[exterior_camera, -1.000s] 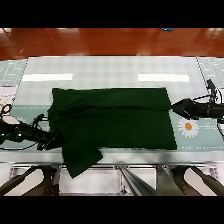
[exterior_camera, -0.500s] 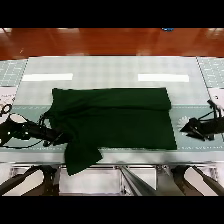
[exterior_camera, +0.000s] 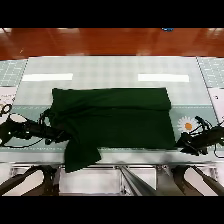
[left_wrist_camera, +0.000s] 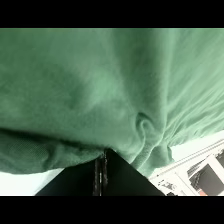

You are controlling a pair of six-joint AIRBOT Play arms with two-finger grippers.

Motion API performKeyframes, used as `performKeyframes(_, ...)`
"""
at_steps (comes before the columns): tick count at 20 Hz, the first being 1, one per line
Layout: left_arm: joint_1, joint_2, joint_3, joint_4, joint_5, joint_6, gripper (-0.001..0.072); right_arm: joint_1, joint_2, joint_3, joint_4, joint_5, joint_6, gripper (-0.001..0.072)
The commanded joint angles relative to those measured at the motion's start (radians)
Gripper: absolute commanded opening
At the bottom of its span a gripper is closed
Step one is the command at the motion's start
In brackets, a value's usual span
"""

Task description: Fold the shirts.

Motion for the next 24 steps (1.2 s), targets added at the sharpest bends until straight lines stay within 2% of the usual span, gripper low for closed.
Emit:
performKeyframes(1,-0.001,0.001,0.0,-0.029,0.005,0.007,0.0019,0.017,-0.035,-0.017,0.007,-0.058,0.016,0.0419)
performKeyframes(6,-0.001,0.001,0.0,-0.034,0.022,0.006,0.002,0.017,-0.082,-0.017,0.195,-0.175,-0.037,0.0409)
performKeyframes(7,-0.001,0.001,0.0,-0.038,0.023,0.007,0.002,0.017,-0.09,-0.017,0.243,-0.175,-0.076,0.035)
performKeyframes(8,0.0,0.001,0.001,-0.04,0.023,0.012,0.0019,0.017,-0.09,-0.016,0.291,-0.173,-0.127,0.0169)
performKeyframes(9,0.003,0.0,0.008,-0.038,0.022,0.043,0.002,0.016,-0.089,-0.014,0.327,-0.165,-0.169,0.0031)
performKeyframes(14,0.098,0.0,0.155,-0.044,-0.061,0.059,0.0019,0.016,-0.089,0.088,0.362,-0.092,-0.197,0.0028)
performKeyframes(18,0.093,-0.007,0.289,-0.112,-0.063,0.058,0.0019,0.017,-0.105,0.185,0.415,-0.08,-0.195,0.0029)
performKeyframes(19,0.08,-0.018,0.319,-0.143,-0.066,0.055,0.0019,0.017,-0.114,0.201,0.465,-0.075,-0.227,0.0029)
performKeyframes(22,0.033,-0.077,0.407,-0.148,-0.055,0.054,0.0019,0.017,-0.125,0.208,0.544,-0.174,-0.261,0.0029)
performKeyframes(24,0.019,-0.137,0.461,-0.148,-0.052,0.054,0.0019,0.028,-0.176,0.231,0.581,-0.185,-0.289,0.0029)
